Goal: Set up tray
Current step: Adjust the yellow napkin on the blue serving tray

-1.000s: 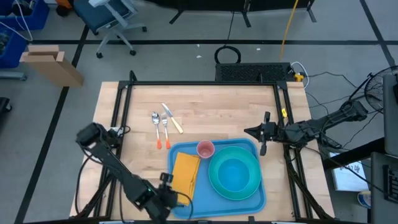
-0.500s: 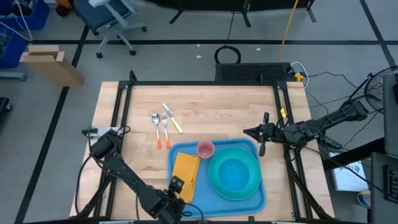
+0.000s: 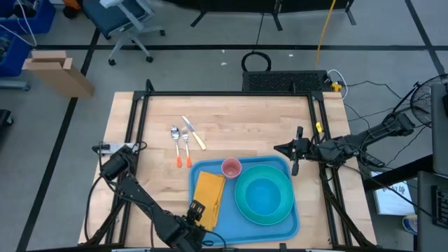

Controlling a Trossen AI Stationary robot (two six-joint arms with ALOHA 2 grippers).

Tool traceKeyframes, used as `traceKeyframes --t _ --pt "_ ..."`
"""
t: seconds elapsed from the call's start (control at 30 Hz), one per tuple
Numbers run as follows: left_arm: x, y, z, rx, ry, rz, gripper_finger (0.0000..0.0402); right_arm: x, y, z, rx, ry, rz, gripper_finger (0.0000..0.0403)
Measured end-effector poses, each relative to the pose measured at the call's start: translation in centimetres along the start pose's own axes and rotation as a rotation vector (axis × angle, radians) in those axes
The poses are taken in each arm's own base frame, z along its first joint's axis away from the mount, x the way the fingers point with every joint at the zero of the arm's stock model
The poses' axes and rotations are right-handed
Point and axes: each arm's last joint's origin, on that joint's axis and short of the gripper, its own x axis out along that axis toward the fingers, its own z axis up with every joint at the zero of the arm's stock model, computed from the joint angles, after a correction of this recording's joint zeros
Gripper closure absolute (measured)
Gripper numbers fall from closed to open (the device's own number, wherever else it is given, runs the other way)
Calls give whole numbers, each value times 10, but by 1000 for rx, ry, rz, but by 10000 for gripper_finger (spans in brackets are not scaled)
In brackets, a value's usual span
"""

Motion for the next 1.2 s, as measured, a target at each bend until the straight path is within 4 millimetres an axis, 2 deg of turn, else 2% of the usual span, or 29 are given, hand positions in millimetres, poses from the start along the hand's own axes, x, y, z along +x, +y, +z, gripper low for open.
traceKeyframes --t 0.4,0.7,0.9,1.2 --pt "4 8 2 35 8 -17 276 0 0 0 7 3 -1 403" --pt "4 9 10 1 -56 -103 389 0 0 0 4 3 -1 403" --pt "3 13 17 -51 -121 -138 393 0 0 0 6 3 -1 403" --pt "7 35 30 -131 -207 -145 396 0 0 -1 18 6 5 403"
